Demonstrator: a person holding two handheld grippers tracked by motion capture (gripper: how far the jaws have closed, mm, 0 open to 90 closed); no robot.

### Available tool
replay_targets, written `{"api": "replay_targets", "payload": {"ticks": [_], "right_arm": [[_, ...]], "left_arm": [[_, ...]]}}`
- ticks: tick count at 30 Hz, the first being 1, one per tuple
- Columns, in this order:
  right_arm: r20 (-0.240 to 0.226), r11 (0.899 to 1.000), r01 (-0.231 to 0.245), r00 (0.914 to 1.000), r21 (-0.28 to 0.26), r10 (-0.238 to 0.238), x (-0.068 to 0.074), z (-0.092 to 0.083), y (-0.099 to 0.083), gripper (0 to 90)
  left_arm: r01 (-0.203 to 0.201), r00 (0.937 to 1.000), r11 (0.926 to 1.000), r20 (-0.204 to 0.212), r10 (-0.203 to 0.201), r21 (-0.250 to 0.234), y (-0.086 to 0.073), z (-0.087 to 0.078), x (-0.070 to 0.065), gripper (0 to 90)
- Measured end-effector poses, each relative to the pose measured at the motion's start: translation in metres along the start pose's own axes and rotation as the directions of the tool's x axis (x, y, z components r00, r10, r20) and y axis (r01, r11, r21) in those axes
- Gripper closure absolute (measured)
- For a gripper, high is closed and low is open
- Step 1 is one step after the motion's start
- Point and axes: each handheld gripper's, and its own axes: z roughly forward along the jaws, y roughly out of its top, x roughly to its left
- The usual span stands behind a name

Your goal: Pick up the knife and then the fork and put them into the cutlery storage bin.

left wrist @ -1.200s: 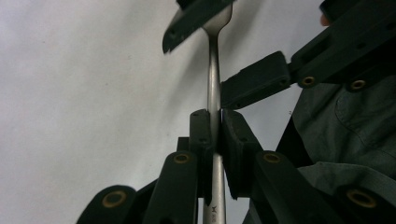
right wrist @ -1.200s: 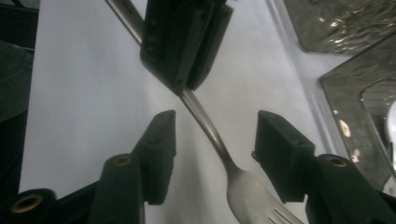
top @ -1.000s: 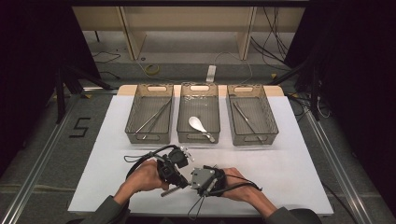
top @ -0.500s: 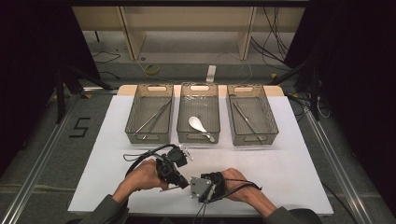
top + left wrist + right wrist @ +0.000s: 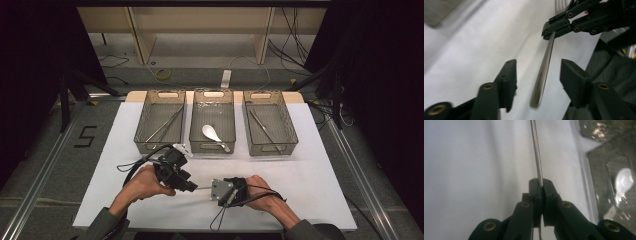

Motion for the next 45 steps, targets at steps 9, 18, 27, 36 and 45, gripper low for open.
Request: {"api": "replay_targets", "payload": {"ticks": [9,18,27,36,45], "right_arm": [[0.064,0.99,-0.14,0.9882,0.022,0.139,-0.024,-0.01,-0.02,88.4],[0.118,0.963,-0.269,0.9563,0.002,0.267,-0.043,-0.02,-0.039,88.4],[0.141,0.924,-0.38,0.9136,-0.04,0.382,-0.058,-0.035,-0.058,88.3],[0.16,0.867,-0.491,0.852,-0.086,0.498,-0.075,-0.052,-0.077,88.3],[0.226,0.789,-0.605,0.7577,-0.111,0.612,-0.102,-0.066,-0.098,88.3]], "left_arm": [[0.023,0.9945,0.9871,-0.097,-0.039,-0.159,-0.01,-0.016,0.01,29.0],[0.05,0.985,0.9594,-0.145,-0.093,-0.278,-0.026,-0.027,0.017,22.5],[0.068,0.9753,0.9283,-0.172,-0.139,-0.365,-0.054,-0.027,0.024,20.9],[0.086,0.965,0.8867,-0.183,-0.188,-0.454,-0.073,-0.03,0.031,19.3],[0.087,0.9565,0.8724,-0.205,-0.208,-0.481,-0.081,-0.034,0.035,17.0]]}}
